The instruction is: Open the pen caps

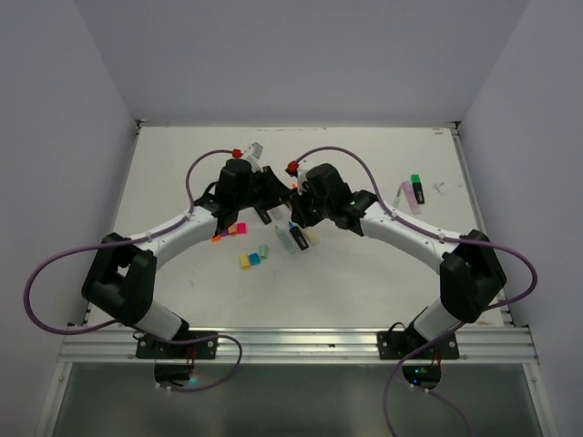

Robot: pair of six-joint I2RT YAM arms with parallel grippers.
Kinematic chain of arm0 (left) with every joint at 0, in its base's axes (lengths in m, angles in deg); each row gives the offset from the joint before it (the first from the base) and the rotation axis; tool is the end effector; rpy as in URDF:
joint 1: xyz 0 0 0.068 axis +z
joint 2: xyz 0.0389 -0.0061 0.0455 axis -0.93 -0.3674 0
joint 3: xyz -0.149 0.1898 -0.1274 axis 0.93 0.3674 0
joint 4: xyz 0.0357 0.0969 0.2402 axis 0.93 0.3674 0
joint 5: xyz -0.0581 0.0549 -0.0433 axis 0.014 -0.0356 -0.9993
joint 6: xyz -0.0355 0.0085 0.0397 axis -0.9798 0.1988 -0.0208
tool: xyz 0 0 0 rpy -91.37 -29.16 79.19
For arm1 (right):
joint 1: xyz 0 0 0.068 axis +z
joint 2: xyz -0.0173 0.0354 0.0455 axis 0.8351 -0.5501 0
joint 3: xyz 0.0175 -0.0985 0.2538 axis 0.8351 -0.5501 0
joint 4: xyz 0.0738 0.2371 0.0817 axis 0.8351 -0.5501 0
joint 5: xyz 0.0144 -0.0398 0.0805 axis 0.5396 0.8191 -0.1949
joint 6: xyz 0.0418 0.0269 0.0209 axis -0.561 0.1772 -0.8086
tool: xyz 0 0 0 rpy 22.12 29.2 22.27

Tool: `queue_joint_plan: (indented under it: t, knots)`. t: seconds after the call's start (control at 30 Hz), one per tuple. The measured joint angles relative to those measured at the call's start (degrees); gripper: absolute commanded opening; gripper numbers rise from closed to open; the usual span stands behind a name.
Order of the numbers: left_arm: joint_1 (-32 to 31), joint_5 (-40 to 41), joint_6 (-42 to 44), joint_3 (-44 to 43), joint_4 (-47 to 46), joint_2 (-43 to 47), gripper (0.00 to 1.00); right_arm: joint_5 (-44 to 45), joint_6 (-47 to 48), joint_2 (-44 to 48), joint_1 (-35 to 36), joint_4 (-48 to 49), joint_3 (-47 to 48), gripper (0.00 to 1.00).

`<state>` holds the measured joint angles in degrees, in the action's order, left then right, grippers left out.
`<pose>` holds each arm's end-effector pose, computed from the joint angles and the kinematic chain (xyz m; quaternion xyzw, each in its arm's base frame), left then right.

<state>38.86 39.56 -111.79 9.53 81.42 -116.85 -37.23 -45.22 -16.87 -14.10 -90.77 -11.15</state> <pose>0.2967 -0.1807 0.2502 -0.0894 0.8357 -0.4431 0.3120 0.2620 0.2427 0.2670 -0.2746 0.8636 0.2017 0.3717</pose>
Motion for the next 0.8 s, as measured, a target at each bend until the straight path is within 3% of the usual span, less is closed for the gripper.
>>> queue_joint_plan:
  t: [0.2,0.47,0.67,0.8]
  knots:
    - [0.81,2.43,-0.09,1.55,-0.46,2.32,0.0,-0.17,-0.55,0.15,0.76,2.32,-0.66,0.0]
    - [7.41,-5.46,-0.7,-1.2,1.73,1.07,0.0,2.54,-3.08,1.38,2.4,12.72,-4.37,0.0]
    - [17.14,-1.42,-0.74,-7.39,-6.27,-0.92,0.0,0.17,-4.74,4.15,4.0,3.63,-8.96,0.0]
    - [18.97,-0.76,-0.63,-7.78,-9.25,-0.92,0.0,0.68,-5.57,4.33,4.61,0.13,-10.34,0.0]
